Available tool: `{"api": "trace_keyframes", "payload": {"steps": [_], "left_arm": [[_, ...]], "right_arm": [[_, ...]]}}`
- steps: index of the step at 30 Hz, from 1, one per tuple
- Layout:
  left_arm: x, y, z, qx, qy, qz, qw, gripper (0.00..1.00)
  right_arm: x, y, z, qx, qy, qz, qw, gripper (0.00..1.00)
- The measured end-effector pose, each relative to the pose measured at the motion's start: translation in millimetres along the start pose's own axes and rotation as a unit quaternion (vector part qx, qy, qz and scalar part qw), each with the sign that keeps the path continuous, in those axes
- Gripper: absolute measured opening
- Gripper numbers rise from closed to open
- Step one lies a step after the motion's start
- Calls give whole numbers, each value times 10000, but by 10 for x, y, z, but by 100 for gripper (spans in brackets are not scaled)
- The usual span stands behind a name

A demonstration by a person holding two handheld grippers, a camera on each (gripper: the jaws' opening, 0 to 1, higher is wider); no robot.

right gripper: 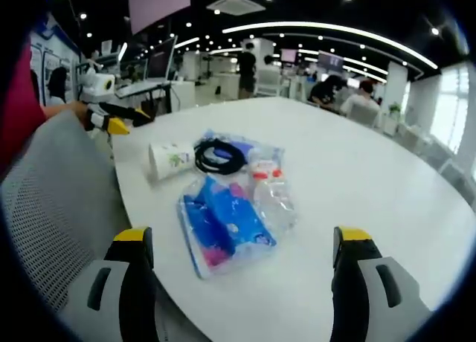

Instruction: Arrange the tabletop items into an orderly group along one side of the table until the central work area is clear of visible clutter.

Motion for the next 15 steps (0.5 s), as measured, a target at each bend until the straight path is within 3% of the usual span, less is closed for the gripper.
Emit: {"api": "trace_keyframes", "payload": {"steps": [15], "left_arm": [[9,-14,-19,-32,39,-40,10000,71]], "right_arm": [[12,20,-31,-18,92,52,9999,99]]}}
Point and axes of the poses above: the point that each gripper's makers call its tool centre point, and the gripper's own axes: x roughly forward along the fingers, y roughly to its left, z roughly out of its top, the point moved 4 cm from there along -x, roughly backward along the fingers, and after that the axes turned 15 degrees about x, right-handed, at the moved point
